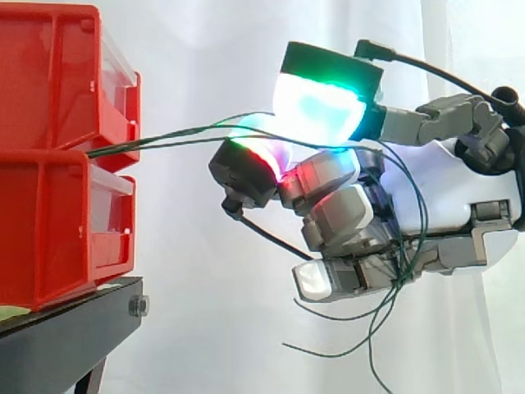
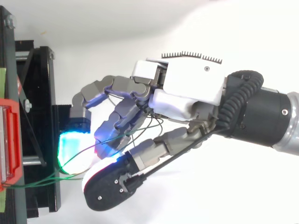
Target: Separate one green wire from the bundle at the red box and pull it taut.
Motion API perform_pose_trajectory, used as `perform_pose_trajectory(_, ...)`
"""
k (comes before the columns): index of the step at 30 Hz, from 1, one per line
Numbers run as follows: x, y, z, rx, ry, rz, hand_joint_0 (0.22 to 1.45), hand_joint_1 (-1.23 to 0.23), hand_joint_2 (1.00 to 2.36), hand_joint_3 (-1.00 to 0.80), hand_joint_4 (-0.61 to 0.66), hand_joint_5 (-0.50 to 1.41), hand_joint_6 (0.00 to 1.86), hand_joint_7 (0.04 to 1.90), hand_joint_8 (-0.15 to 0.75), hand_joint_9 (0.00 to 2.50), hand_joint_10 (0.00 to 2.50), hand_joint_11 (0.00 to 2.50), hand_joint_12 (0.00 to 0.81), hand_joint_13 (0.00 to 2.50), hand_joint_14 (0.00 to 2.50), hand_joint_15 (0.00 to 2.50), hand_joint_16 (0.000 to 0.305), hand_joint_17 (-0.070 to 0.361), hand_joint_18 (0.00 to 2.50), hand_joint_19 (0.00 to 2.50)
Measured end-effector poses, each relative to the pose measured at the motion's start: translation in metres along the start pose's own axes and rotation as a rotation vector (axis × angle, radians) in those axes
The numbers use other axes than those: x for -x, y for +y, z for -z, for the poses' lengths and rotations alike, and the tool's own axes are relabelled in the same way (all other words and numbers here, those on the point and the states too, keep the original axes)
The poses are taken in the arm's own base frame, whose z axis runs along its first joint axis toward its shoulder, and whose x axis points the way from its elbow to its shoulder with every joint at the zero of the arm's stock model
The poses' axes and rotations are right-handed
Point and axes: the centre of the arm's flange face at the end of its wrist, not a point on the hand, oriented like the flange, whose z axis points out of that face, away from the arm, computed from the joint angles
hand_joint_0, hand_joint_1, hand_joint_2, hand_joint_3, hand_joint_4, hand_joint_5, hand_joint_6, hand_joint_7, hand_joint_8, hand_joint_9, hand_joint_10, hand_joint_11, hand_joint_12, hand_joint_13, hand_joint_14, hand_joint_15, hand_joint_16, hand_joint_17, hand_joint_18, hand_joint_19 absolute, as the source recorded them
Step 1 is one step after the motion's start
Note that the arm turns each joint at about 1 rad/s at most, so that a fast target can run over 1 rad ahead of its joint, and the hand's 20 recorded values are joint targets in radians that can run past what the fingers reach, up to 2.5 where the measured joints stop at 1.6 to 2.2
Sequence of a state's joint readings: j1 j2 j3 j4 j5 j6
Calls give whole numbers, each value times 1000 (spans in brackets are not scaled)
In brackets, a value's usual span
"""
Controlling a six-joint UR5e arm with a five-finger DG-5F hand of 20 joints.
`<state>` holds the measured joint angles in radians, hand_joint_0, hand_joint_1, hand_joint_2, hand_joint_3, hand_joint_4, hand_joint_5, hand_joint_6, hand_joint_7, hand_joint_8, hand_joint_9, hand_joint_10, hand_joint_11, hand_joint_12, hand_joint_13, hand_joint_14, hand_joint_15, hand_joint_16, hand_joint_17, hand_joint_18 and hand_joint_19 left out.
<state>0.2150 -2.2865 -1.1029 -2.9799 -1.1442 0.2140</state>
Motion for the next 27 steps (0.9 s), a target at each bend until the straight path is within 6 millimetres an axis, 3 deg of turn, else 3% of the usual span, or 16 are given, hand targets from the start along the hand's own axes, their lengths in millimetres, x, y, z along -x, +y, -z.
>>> perform_pose_trajectory(7,0,0,0,1,3,0,541,-799,1000,-500,120,-216,836,968,228,1092,68,1669,393,1058,25,1103,52,117,824,500)
perform_pose_trajectory(16,0,0,0,0,2,3,564,-541,1000,-500,130,-187,788,1015,248,1185,1,1647,377,1172,25,1129,53,119,855,544)
perform_pose_trajectory(21,0,0,0,0,3,7,594,-541,1000,-500,129,-183,780,1035,242,1198,2,1663,370,1186,27,1131,52,117,856,550)
perform_pose_trajectory(27,0,0,0,1,3,10,619,-644,1014,-318,119,-200,825,1067,265,1189,0,1698,374,1196,25,1141,53,118,862,541)
